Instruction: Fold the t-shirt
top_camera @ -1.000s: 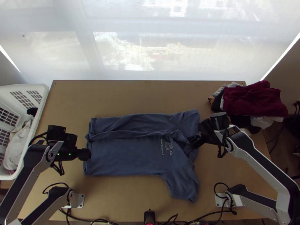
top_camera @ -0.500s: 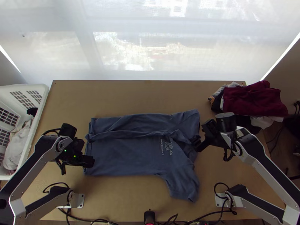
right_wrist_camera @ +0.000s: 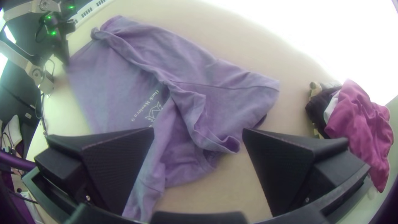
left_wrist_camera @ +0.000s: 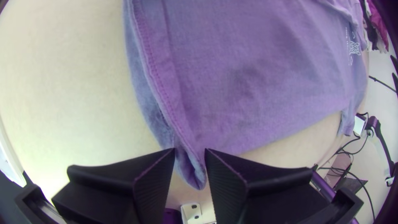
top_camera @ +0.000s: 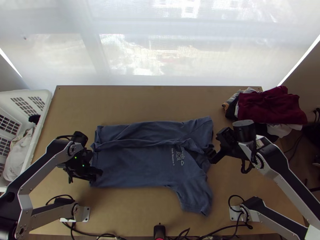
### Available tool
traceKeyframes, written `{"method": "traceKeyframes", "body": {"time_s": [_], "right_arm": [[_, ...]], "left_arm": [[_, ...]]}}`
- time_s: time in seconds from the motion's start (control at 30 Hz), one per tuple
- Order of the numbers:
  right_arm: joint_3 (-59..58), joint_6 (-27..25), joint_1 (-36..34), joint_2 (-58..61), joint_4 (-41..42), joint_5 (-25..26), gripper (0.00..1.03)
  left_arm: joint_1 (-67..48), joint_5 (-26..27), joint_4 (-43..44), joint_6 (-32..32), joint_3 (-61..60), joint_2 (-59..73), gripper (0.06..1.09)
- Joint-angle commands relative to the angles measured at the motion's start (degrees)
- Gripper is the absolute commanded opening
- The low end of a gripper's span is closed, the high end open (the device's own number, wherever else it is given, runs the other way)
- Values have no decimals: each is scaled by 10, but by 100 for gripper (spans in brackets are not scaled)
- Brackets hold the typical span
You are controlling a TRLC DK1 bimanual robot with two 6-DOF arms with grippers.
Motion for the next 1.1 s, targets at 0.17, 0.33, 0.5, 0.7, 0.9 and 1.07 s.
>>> {"method": "traceKeyframes", "body": {"time_s": [0.17, 0.33, 0.5, 0.7, 0.9, 1.07], "right_arm": [[20, -10, 108, -11, -134, 0, 99], [-54, -17, 206, -41, -209, 0, 99], [-89, -21, 289, -56, -251, 0, 98], [-110, -25, 369, -42, -260, 0, 98], [-105, -49, 401, 12, -234, 8, 96], [-107, -53, 430, 46, -203, 12, 96]], "left_arm": [[-4, -2, 20, 7, 4, 36, 9], [-6, -2, 23, 7, 4, 36, 9], [-5, -2, 25, 5, 4, 29, 9], [-3, -2, 25, 0, 4, 19, 9], [2, -2, 25, -8, 12, 4, 9], [9, -2, 13, -13, 36, -6, 9]]}}
